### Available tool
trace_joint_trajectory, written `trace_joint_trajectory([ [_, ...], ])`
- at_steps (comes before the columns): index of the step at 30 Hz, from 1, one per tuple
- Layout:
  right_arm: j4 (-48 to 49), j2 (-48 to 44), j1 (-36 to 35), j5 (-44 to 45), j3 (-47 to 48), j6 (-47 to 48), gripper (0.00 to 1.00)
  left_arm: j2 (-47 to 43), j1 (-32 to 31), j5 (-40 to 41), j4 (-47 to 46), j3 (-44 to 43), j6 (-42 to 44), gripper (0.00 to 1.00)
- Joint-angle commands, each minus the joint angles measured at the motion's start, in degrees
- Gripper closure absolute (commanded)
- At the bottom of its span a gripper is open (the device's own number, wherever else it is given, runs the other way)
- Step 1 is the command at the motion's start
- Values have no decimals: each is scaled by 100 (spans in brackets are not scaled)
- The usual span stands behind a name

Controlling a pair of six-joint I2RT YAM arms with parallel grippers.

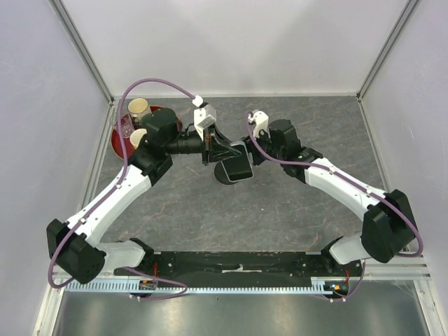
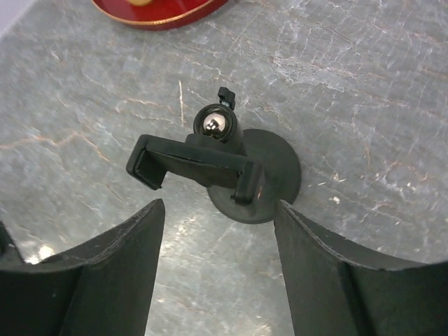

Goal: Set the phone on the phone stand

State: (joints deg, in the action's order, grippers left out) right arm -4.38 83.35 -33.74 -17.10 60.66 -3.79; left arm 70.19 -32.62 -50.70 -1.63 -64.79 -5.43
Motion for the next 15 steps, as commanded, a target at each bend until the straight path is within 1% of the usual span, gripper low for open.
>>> trace_joint_trajectory([
  [1, 25, -565, 7, 268, -176, -1139, 29, 143, 300, -1090, -768, -683, 534, 98],
  [4, -89, -934, 34, 812, -414, -1361, 28, 477, 441, -1538, -1172, -745, 526, 98],
  [5, -150, -1100, 60, 953, -467, -1448, 28, 669, 484, -1661, -1460, -728, 517, 98],
  [6, -238, -1180, 86, 1155, -511, -1475, 27, 749, 563, -1924, -1576, -719, 534, 98],
  [7, -265, -1259, 191, 1200, -607, -1501, 27, 837, 590, -1944, -1691, -719, 534, 98],
  [9, -248, -1426, 306, 1157, -713, -1581, 28, 1039, 669, -1944, -1849, -780, 534, 98],
  [13, -63, -1401, 517, 675, -828, -1572, 35, 1391, 845, -2128, -2070, -947, 499, 98],
  [15, 51, -1348, 517, 638, -819, -1572, 38, 1558, 871, -2225, -2087, -1035, 534, 98],
])
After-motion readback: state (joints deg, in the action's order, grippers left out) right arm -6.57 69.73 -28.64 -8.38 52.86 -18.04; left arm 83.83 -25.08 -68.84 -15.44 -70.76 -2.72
